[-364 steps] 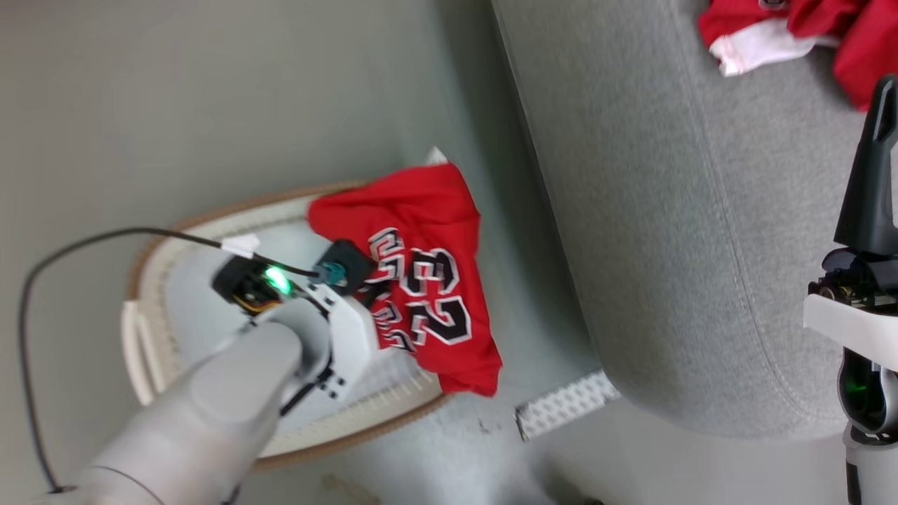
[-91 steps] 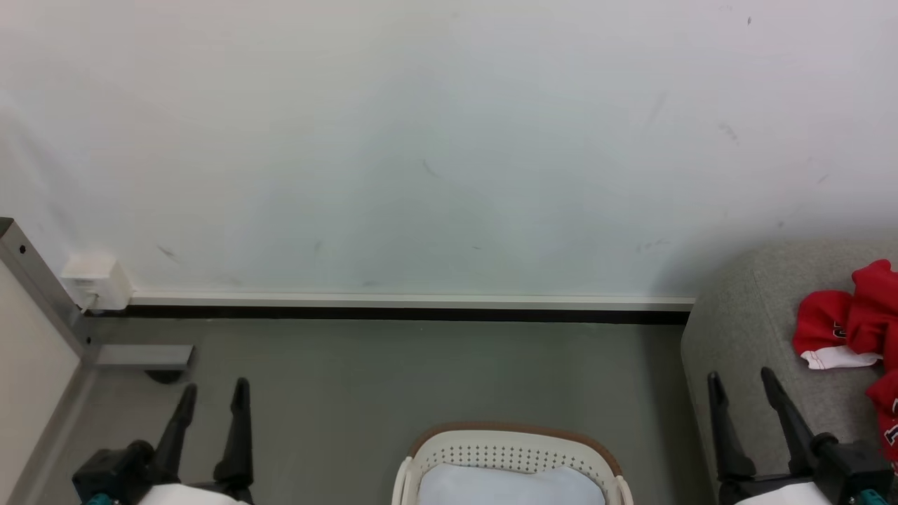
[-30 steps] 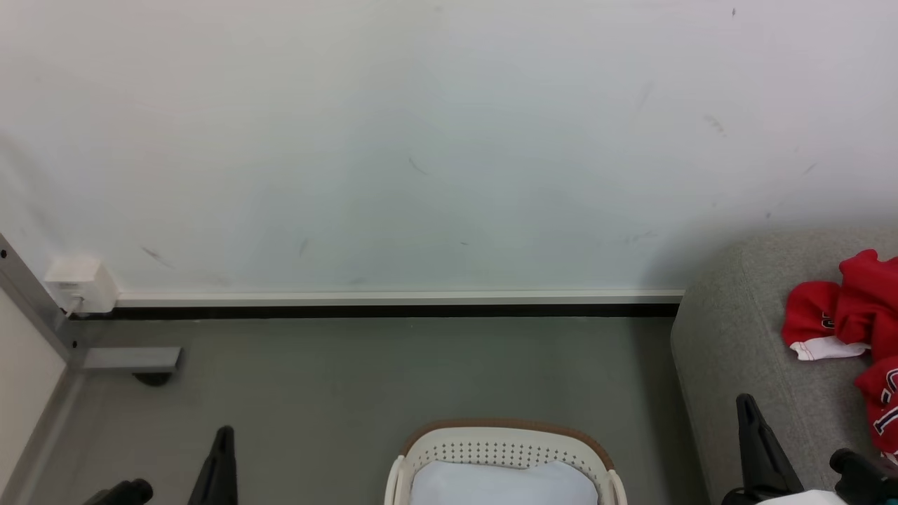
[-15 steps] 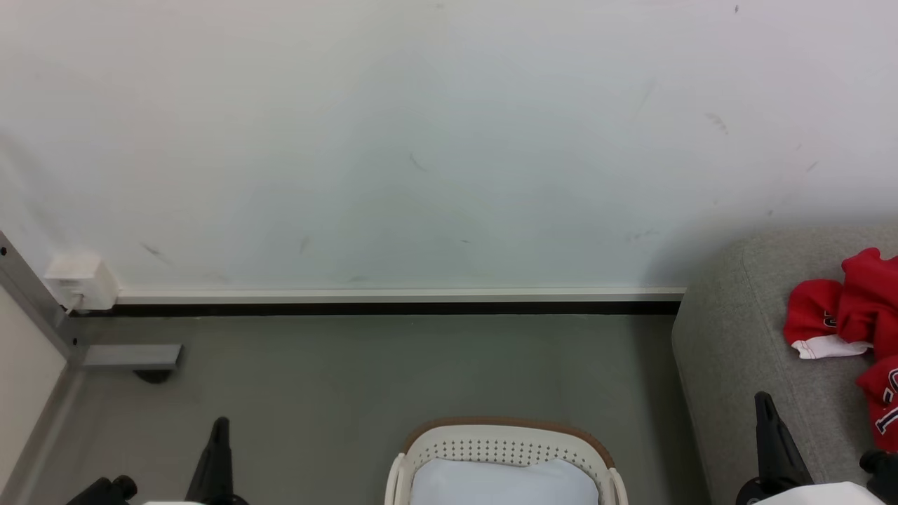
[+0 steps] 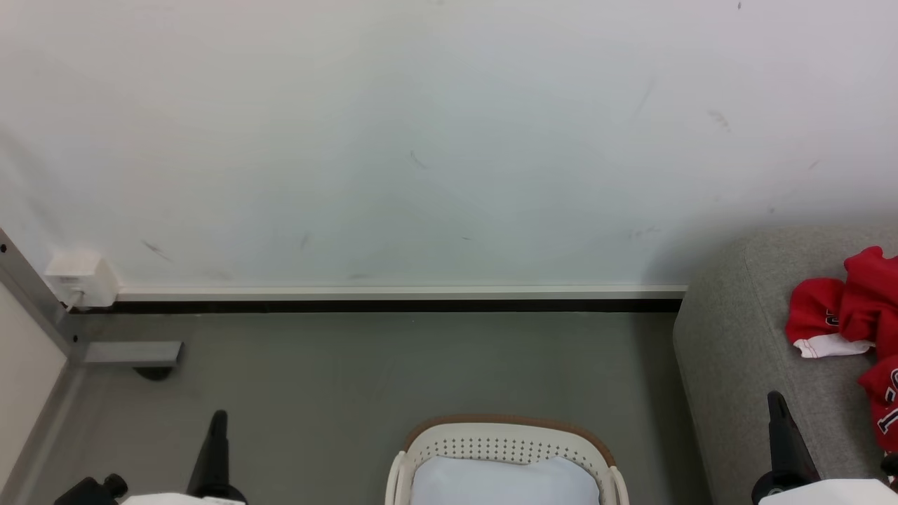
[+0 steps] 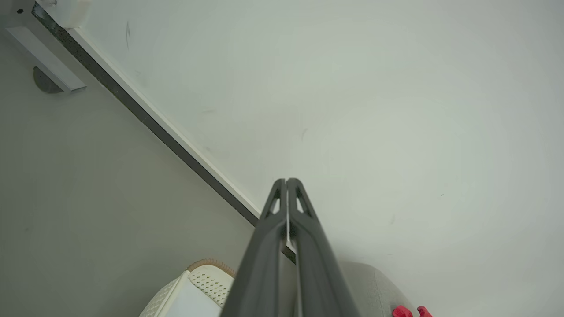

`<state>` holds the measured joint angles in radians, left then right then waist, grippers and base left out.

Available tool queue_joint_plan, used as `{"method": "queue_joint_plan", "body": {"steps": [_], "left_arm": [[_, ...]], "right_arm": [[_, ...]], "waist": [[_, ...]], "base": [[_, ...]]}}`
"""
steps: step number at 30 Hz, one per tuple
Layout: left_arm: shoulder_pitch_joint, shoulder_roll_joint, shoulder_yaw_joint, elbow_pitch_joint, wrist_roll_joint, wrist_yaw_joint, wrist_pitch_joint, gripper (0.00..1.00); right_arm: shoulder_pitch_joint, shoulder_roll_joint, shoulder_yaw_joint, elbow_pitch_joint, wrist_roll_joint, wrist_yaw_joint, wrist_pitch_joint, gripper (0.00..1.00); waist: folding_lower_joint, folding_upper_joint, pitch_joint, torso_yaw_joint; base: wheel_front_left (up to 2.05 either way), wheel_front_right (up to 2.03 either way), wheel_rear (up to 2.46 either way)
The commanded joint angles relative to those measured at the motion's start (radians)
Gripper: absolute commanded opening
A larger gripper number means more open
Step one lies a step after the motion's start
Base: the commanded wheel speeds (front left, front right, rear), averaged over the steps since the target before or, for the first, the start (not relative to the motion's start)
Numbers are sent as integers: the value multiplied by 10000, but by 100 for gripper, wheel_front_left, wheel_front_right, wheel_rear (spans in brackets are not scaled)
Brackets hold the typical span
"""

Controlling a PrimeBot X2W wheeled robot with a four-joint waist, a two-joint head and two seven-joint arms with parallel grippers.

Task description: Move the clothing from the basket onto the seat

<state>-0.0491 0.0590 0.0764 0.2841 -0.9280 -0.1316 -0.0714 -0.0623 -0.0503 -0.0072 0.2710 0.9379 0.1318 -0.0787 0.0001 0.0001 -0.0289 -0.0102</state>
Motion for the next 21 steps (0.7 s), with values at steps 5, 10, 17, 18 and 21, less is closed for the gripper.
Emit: {"method": "queue_joint_plan", "body": {"steps": [5, 10, 17, 18, 21], "left_arm": [[-268, 30, 76, -163, -802, 7, 189, 0], [-307, 22, 107, -186, -1347, 7, 343, 0], [-363, 9, 148, -218, -2079, 8, 544, 0], [-371, 8, 154, -222, -2161, 8, 567, 0], [-392, 5, 172, -232, -2444, 9, 651, 0]], "right_arm": [[-333, -75, -137, -151, 729, -7, 184, 0], [-339, -78, -213, -163, 1285, -8, 344, 0], [-361, -80, -313, -178, 2005, -9, 544, 0], [-367, -80, -327, -180, 2107, -9, 575, 0], [-381, -80, -373, -185, 2408, -10, 655, 0]], "waist": [[0, -1, 20, 7], [0, -1, 39, 13], [0, -1, 67, 22], [0, -1, 71, 23], [0, -1, 82, 27]], "base": [[0, 0, 0], [0, 0, 0], [0, 0, 0], [0, 0, 0], [0, 0, 0]]}}
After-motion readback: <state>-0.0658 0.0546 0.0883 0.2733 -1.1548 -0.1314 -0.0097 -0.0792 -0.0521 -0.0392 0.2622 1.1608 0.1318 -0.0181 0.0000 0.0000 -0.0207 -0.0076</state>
